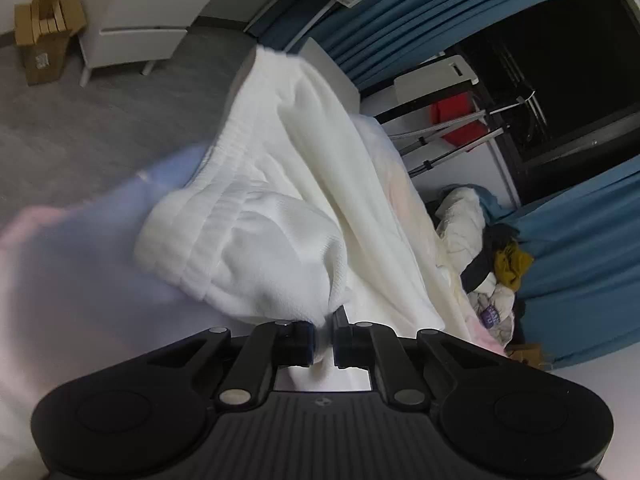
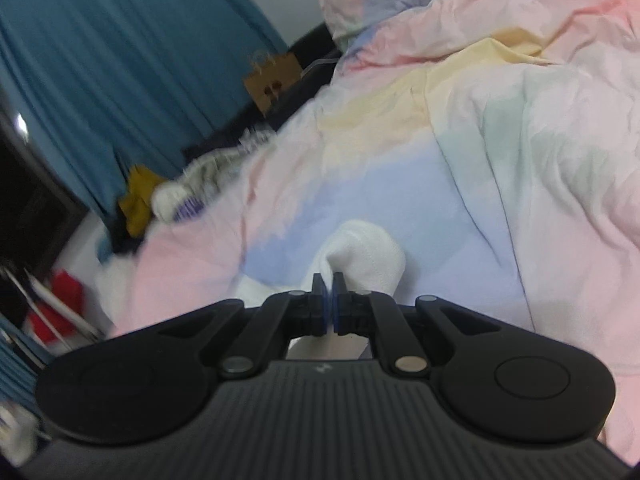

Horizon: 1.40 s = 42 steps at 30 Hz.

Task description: Fold clothes

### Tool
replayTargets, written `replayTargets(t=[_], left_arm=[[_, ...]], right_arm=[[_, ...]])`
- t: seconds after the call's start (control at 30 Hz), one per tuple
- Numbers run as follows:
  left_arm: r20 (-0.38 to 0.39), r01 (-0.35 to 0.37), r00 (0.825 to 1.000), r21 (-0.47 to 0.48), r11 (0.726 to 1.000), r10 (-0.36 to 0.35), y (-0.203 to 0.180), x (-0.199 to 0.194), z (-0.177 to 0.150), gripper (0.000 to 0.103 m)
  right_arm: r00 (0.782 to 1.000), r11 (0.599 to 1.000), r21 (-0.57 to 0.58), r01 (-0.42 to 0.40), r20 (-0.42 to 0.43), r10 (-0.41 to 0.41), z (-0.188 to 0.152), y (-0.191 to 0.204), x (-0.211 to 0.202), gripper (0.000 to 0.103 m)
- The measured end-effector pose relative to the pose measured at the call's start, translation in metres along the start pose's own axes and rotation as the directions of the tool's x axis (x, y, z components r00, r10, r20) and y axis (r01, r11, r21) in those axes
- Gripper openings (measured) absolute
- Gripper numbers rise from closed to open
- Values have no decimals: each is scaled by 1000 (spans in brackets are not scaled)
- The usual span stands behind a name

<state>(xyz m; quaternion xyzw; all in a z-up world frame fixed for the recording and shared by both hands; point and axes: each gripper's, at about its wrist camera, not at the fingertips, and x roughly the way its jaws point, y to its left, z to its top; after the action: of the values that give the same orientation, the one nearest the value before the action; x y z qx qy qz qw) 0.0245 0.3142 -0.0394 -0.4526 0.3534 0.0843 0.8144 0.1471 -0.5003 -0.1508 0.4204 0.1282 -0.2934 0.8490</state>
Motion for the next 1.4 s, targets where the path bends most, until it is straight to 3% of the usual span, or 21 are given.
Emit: replayTargets(t=[0.07, 0.17, 0.27, 0.33, 0.43, 0.53, 0.63, 0.67, 0.73, 0.8, 0.9, 1.0, 1.07, 1.13, 1.23, 1.3, 1.4], left_arm=[[-29, -47, 998, 35, 998, 48, 5, -17, 5, 9], [-93, -103, 990, 76, 992, 110, 16, -17, 0, 9], [-149, -148, 975, 112, 983, 164, 45, -15, -8, 11], [-150, -147, 974, 142, 979, 168, 51, -18, -10, 15], [-135, -147, 975, 217, 965, 179, 42, -27, -10, 35], [-79, -178, 974, 320, 931, 214, 17, -33, -15, 55], [-6, -183, 979, 407, 895, 203, -3, -50, -30, 73], [28, -188, 980, 439, 879, 196, -15, -53, -35, 80], [96, -201, 980, 508, 838, 176, -45, -51, -44, 81], [148, -199, 979, 583, 788, 138, -73, -49, -55, 83], [193, -183, 979, 648, 739, 73, -112, -38, -71, 89], [185, -137, 983, 678, 722, 13, -144, -12, -88, 90], [179, -124, 984, 683, 720, 0, -159, 11, -97, 90], [174, -117, 985, 683, 721, -6, -172, 36, -106, 90], [173, -114, 985, 689, 716, -10, -190, 74, -119, 90], [192, -138, 981, 705, 696, -1, -194, 99, -122, 90], [200, -163, 979, 721, 674, 22, -187, 132, -119, 90]], right_arm=[[1000, 1000, 19, 22, -1, -22, 1, -2, -7, 5], [993, 993, -28, 115, -13, -115, -2, -6, -7, 5], [971, 974, -90, 206, -105, -215, -15, -20, 14, 5], [961, 972, -95, 215, -155, -228, -23, -31, 24, 6], [964, 976, -97, 194, -163, -208, -24, -34, 23, 8], [974, 981, -67, 182, -129, -189, -20, -28, 12, 9], [975, 974, -102, 202, -77, -210, -17, -15, 1, 12], [974, 969, -127, 212, -50, -219, -16, -9, -3, 17], [973, 957, -179, 228, 12, -230, -13, 5, -13, 30], [972, 945, -229, 235, 87, -220, -11, 20, -26, 54], [971, 939, -272, 211, 173, -168, -12, 41, -43, 73], [983, 934, -336, 124, 167, -70, -17, 62, -51, 75], [997, 938, -347, -10, 74, 38, -24, 72, -49, 75], [987, 934, -318, -162, -50, 154, -33, 80, -45, 75], [937, 897, -300, -325, -232, 262, -57, 99, -36, 75], [879, 862, -275, -427, -350, 324, -73, 113, -30, 75], [814, 824, -263, -502, -466, 347, -102, 141, -16, 72]])
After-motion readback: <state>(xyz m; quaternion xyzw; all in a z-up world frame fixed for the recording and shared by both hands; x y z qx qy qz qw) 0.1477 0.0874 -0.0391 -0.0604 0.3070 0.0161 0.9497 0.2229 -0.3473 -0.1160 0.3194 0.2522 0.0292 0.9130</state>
